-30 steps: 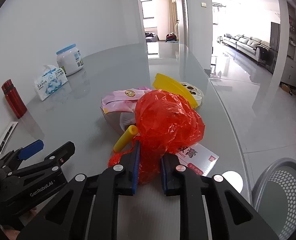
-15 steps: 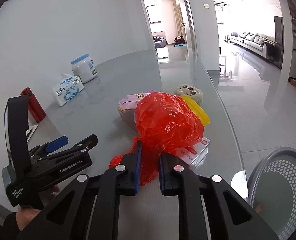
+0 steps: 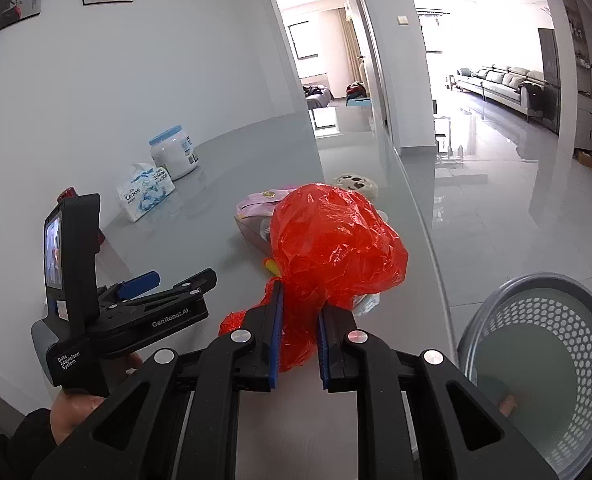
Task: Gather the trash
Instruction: 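Grasp the red plastic bag with the right tool and lift it, then grasp the pink wrapper with the left tool while the right tool holds the red bag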
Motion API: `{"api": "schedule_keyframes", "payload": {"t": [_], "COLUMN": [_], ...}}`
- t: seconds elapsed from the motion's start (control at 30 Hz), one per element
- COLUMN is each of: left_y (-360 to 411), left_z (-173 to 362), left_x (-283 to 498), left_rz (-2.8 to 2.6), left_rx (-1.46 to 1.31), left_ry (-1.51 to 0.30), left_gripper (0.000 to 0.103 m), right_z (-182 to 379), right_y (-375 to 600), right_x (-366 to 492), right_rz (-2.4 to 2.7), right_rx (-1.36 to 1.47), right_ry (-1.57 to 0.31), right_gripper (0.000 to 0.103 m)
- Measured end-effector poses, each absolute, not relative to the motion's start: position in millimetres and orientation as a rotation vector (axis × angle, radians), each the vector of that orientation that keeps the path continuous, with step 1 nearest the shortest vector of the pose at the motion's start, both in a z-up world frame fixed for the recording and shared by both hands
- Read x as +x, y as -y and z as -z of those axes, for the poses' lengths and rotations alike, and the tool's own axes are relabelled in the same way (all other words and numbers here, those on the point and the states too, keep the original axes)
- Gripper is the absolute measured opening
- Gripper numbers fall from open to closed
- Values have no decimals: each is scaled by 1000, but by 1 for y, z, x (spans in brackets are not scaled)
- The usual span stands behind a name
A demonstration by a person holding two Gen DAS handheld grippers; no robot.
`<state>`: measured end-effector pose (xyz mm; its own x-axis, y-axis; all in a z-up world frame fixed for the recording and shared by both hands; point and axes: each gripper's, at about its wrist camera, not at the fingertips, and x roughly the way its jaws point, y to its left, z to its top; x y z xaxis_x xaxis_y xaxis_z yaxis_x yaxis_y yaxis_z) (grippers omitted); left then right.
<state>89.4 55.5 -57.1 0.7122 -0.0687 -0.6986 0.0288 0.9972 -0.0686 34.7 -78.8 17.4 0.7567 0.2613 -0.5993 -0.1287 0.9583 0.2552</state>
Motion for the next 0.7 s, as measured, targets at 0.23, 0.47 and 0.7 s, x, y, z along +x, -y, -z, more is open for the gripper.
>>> {"api": "schedule_keyframes", "payload": {"t": [0.23, 0.47, 0.7], "left_y": [-43, -36, -29], "left_z": [52, 46, 36], "left_x": [92, 117, 150], "left_rz": [85, 83, 95], "left_rx": [-56, -62, -70], "left_ry": [-775, -760, -731], "left_gripper": [84, 84, 84], "right_z": [-15, -14, -8], "right_y": [110, 128, 135], "right_x": [23, 23, 28], "right_rz": [-158, -152, -149], "right_rx": [240, 274, 297], "right_ry": [-667, -660, -670], "right_gripper": [14, 14, 14]}}
